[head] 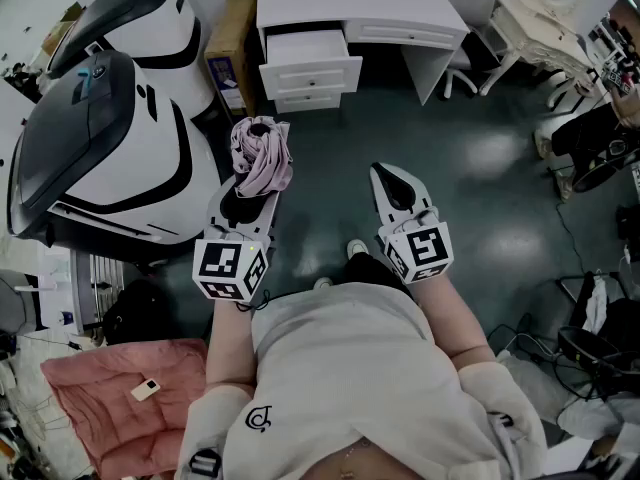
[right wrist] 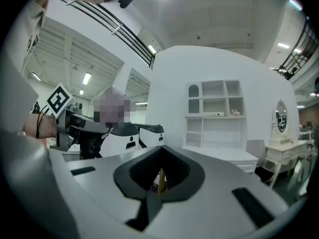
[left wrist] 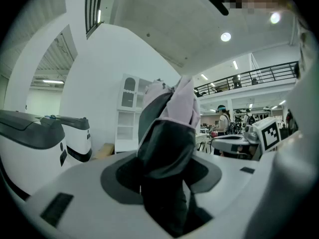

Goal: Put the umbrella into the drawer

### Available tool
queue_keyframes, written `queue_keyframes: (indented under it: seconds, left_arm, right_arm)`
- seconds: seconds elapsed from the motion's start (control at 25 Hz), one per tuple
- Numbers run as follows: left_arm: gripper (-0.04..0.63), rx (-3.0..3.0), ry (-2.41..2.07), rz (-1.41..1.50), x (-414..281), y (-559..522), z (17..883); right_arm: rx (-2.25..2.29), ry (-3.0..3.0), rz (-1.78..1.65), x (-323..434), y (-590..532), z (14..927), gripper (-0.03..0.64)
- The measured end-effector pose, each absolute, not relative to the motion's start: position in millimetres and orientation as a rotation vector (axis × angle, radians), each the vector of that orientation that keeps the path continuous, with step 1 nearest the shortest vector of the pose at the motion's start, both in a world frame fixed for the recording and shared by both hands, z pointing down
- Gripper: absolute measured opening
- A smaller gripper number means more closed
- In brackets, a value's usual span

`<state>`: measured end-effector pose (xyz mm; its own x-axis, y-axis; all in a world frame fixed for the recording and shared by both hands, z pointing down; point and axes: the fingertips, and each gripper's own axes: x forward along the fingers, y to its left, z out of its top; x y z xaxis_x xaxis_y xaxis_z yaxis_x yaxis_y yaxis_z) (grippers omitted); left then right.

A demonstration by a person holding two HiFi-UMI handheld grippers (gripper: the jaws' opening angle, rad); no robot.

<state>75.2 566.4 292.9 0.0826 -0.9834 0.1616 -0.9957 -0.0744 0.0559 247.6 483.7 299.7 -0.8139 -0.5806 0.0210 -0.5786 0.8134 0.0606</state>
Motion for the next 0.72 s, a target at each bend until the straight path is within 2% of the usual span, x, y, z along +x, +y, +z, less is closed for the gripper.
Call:
queue_keyframes:
  seconds: [0.72]
  left_arm:
    - [0.222, 2.175, -2.030, 0.105, 47.9, 558.6, 297.8]
  right_arm:
    - [0.955, -3.006, 0.026, 217.6, 471.8, 294.7, 0.005]
